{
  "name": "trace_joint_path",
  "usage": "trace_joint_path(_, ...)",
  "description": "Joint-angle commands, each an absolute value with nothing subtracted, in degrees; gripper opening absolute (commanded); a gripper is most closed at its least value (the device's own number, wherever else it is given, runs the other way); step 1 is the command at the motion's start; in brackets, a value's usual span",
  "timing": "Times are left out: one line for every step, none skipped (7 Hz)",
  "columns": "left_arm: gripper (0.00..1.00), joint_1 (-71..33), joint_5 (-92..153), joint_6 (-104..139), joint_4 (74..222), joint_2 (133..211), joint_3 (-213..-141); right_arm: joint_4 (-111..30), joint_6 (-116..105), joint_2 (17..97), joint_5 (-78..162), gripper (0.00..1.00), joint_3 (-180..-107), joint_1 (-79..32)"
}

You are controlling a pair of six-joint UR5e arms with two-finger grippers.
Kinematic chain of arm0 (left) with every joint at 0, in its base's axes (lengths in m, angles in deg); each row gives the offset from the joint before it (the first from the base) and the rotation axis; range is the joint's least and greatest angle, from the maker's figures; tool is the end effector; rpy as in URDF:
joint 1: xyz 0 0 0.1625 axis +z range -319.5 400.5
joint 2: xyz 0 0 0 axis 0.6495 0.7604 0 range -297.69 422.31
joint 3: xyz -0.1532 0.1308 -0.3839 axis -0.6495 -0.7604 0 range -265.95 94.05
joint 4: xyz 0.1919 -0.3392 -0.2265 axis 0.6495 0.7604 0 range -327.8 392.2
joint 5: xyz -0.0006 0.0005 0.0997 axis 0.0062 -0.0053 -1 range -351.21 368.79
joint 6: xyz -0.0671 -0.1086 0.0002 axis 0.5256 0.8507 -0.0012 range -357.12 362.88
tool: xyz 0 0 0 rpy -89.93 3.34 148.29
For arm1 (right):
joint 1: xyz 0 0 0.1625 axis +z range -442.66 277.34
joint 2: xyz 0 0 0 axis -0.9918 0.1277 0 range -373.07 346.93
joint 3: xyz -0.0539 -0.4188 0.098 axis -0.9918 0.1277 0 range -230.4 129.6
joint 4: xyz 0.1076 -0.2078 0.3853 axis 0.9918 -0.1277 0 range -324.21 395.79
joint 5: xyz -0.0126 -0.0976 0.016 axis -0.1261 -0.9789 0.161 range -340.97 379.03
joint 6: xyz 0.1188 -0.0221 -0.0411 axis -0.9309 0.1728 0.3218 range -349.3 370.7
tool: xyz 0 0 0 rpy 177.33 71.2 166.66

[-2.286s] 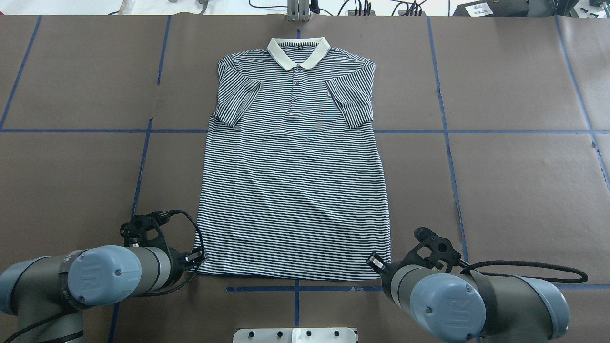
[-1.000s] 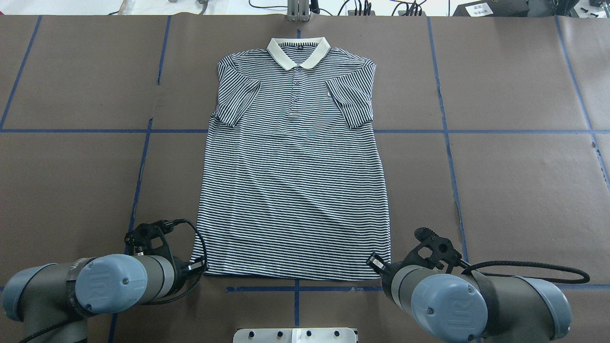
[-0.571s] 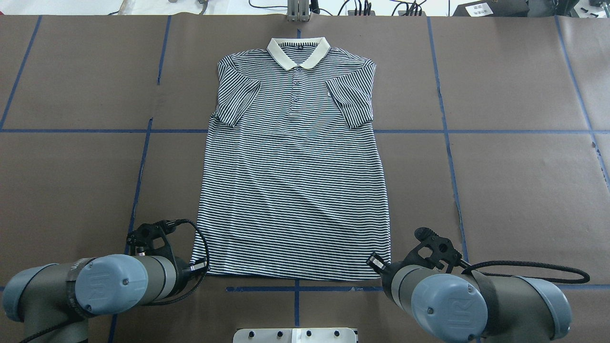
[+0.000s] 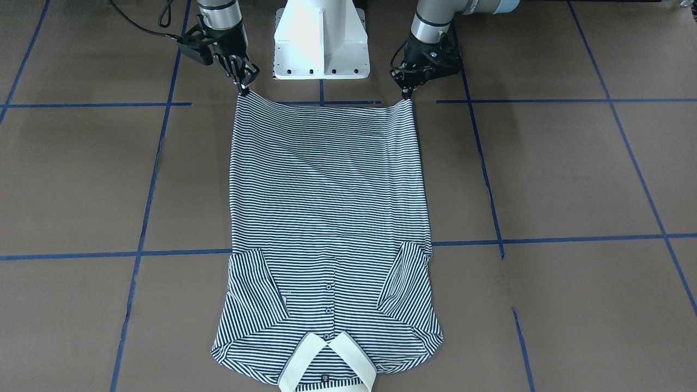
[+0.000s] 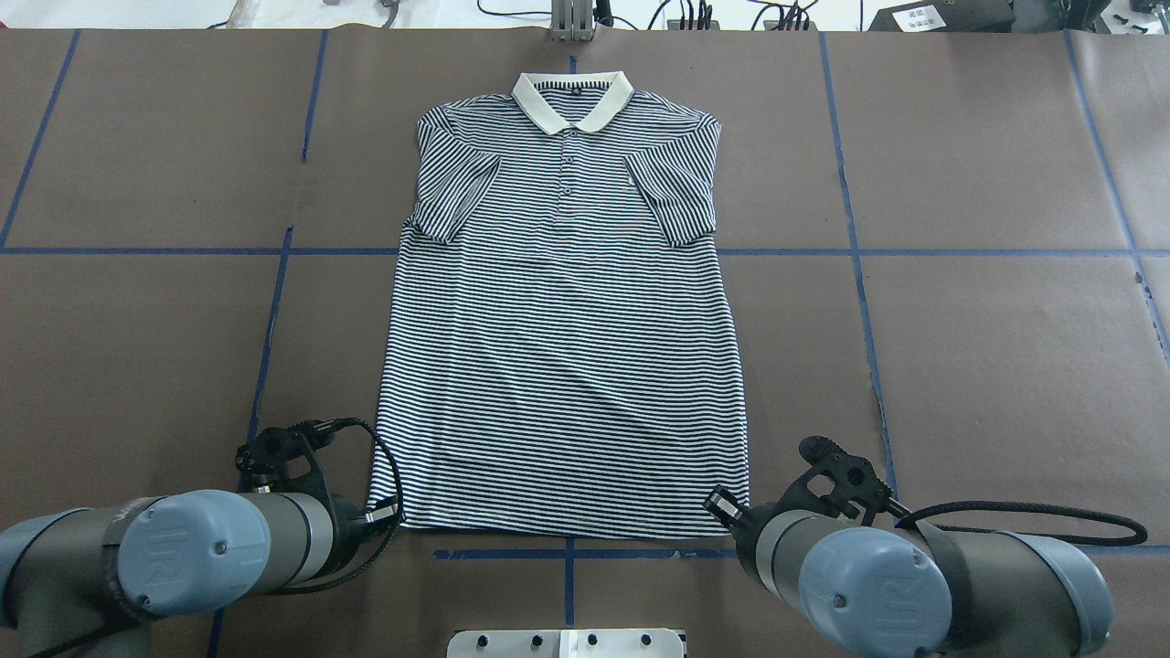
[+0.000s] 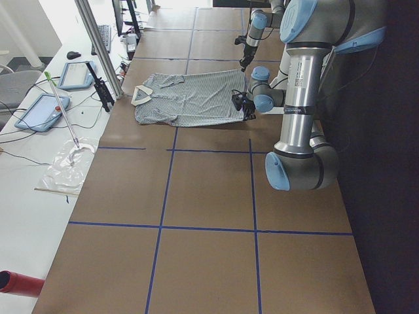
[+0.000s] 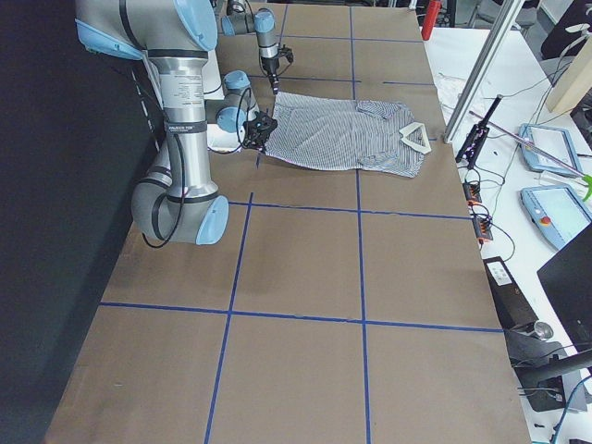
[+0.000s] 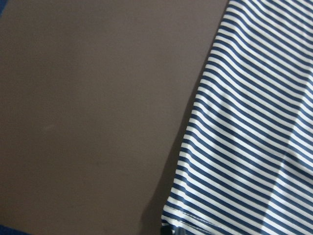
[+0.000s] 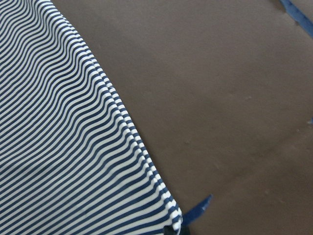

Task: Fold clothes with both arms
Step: 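Lift the hem with both grippers and fold it toward the collar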

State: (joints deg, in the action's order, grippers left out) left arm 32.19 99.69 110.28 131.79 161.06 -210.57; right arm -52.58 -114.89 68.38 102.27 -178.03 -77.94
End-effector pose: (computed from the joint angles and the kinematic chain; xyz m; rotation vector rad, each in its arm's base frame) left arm 0.5162 -0.2082 0.2926 -0.0883 0.9272 -0.4090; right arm -0.5095 -0.1909 0.2916 -0.1173 -0.8518 0.7100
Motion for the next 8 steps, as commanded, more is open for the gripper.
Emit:
trace_joint_path(0.00, 40.1, 99.4, 120.5, 126.7, 161.1, -219.8, -57.8, -116.8, 72.6, 102.0, 0.00, -186.3, -83.4)
trace_joint_path(0.00, 40.8, 99.4, 122.2, 123.9, 161.7, -221.3, -59.8, -118.0, 72.4, 102.0, 0.00, -188.8, -83.8)
trace_joint_path(0.00, 38.9, 98.5, 121.2, 123.6, 161.7, -220.7, -59.8, -118.1, 71.2, 101.4, 0.00, -188.6, -82.2)
trace_joint_path(0.00, 34.8, 97.9, 110.8, 123.2, 162.2, -219.4, -59.8, -117.2, 68.3, 99.3, 0.00, -186.2, -77.6)
trace_joint_path(0.00, 28.0, 98.2, 100.2, 123.0, 165.4, -216.5, -59.8, -113.4, 62.4, 99.5, 0.00, -180.8, -71.1)
trace_joint_path(0.00, 20.9, 98.6, 95.7, 122.5, 171.4, -211.3, -59.6, -106.4, 56.9, 99.5, 0.00, -173.9, -66.2)
trace_joint_path(0.00, 14.6, 103.1, 90.1, 122.6, 175.2, -205.7, -58.9, -101.2, 54.2, 100.1, 0.00, -169.1, -61.4)
trace_joint_path(0.00, 9.8, 105.9, 83.7, 124.3, 177.6, -199.0, -54.6, -96.6, 53.6, 103.3, 0.00, -163.6, -56.7)
